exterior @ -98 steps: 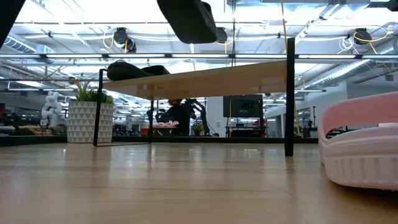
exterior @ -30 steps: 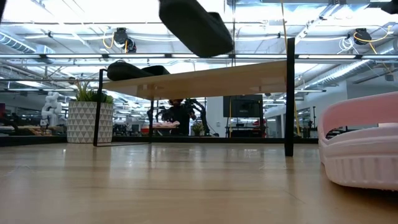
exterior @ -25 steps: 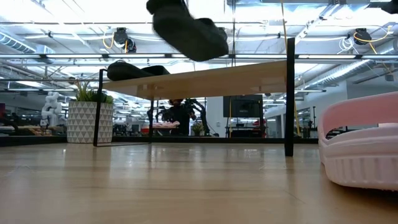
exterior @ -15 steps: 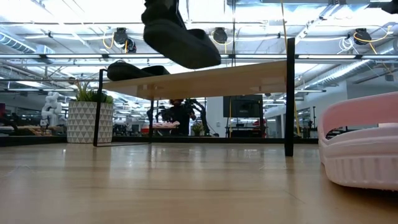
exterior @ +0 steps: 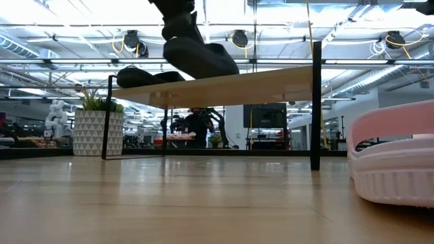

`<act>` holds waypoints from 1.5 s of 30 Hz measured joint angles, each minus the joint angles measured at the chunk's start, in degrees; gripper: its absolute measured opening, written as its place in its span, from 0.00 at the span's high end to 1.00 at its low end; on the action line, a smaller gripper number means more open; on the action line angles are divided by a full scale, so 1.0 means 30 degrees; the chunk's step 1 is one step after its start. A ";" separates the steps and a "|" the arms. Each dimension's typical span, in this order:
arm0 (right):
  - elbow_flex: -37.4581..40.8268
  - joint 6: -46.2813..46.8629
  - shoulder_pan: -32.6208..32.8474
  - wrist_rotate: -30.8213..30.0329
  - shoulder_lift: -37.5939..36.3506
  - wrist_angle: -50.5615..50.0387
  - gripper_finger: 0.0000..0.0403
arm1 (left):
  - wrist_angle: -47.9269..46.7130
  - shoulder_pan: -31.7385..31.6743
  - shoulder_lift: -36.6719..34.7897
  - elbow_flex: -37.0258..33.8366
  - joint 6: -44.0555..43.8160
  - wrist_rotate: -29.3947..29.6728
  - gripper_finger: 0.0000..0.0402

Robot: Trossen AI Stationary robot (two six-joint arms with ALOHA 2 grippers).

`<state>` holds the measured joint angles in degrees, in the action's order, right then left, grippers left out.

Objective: Pick and place slides into the shelf
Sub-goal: Put the black slide on the shelf

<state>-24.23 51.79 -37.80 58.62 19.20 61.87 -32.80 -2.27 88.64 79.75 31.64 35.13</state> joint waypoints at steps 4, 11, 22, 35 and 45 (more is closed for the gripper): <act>0.0001 0.0000 0.0000 0.0019 0.0000 0.0000 0.54 | 0.0010 -0.0335 0.0080 0.0000 0.0087 -0.0444 1.00; 0.0000 0.0000 0.0000 0.0041 0.0000 0.0000 0.54 | -0.0039 -0.0753 0.0095 -0.0010 0.0066 -0.1145 1.00; 0.0000 0.0000 0.0000 0.0048 0.0000 0.0000 0.54 | 0.1504 -0.0772 0.0109 -0.2240 0.0585 -0.0489 1.00; 0.0000 -0.0007 0.0002 0.0048 0.0000 -0.0006 0.54 | 0.0755 -0.0779 -0.0197 -0.2273 0.0541 -0.0195 1.00; 0.0001 -0.0007 0.0007 0.0055 0.0000 -0.0007 0.54 | 0.0395 -0.0779 -0.0204 -0.2353 0.0732 -0.0174 1.00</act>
<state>-24.23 51.77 -37.78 58.78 19.20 61.84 -31.62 -4.60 88.03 72.69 33.83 34.61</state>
